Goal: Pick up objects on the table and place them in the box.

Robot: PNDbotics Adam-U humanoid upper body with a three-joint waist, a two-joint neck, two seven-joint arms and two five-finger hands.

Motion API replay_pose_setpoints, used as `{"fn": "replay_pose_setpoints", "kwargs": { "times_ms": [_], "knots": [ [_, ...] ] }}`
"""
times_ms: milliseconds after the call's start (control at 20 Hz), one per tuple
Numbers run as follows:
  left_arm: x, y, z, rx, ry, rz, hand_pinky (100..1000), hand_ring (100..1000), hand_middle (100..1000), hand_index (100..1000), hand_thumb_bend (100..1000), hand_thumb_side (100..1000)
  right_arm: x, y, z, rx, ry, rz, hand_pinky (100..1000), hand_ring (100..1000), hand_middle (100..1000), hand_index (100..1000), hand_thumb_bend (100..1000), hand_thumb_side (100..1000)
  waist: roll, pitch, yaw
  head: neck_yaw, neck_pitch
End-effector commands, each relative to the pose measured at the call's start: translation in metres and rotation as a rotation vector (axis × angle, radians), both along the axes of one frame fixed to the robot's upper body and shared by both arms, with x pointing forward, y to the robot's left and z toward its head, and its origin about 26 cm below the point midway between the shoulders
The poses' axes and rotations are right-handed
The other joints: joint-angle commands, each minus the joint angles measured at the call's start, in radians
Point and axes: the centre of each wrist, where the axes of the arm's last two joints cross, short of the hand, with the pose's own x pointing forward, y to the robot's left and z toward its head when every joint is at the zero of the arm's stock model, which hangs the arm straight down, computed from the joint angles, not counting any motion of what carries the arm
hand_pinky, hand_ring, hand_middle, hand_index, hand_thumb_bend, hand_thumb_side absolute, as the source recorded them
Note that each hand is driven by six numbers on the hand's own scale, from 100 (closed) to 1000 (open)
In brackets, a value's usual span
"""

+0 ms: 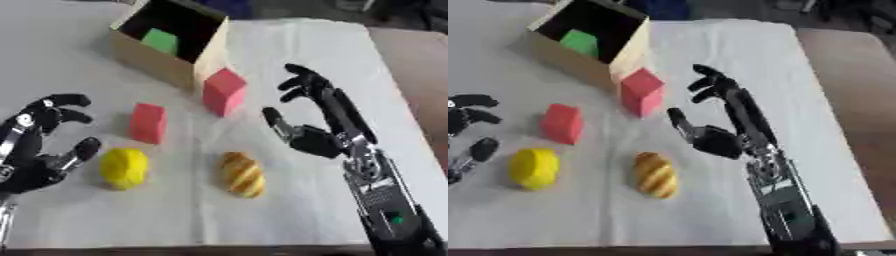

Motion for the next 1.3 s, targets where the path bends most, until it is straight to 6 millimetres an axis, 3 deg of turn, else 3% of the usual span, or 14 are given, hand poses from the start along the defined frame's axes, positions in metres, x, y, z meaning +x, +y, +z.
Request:
{"fn": "replay_pose_setpoints", "kwargs": {
  "times_ms": [50,700,1300],
  "knots": [
    [-0.001,0.007,0.016,0.078,-0.05,-0.017,837,677,736,821,590,456,-0.001,-0.002,0.008,-0.007,-0.029,0.004,838,655,679,925,344,384,0.001,-0.004,-0.002,0.002,-0.007],
    [0.003,0.028,0.035,0.553,0.005,-0.198,831,698,735,833,597,426,-0.001,-0.001,0.007,-0.016,-0.027,0.018,839,655,679,925,338,388,0.011,-0.006,-0.024,0.018,-0.005],
    [0.023,0.019,0.019,0.771,0.021,-0.184,822,712,728,836,630,391,-0.001,0.0,0.007,-0.021,-0.025,0.027,839,655,679,925,338,386,0.011,-0.011,-0.033,0.026,0.001]
  ]
}}
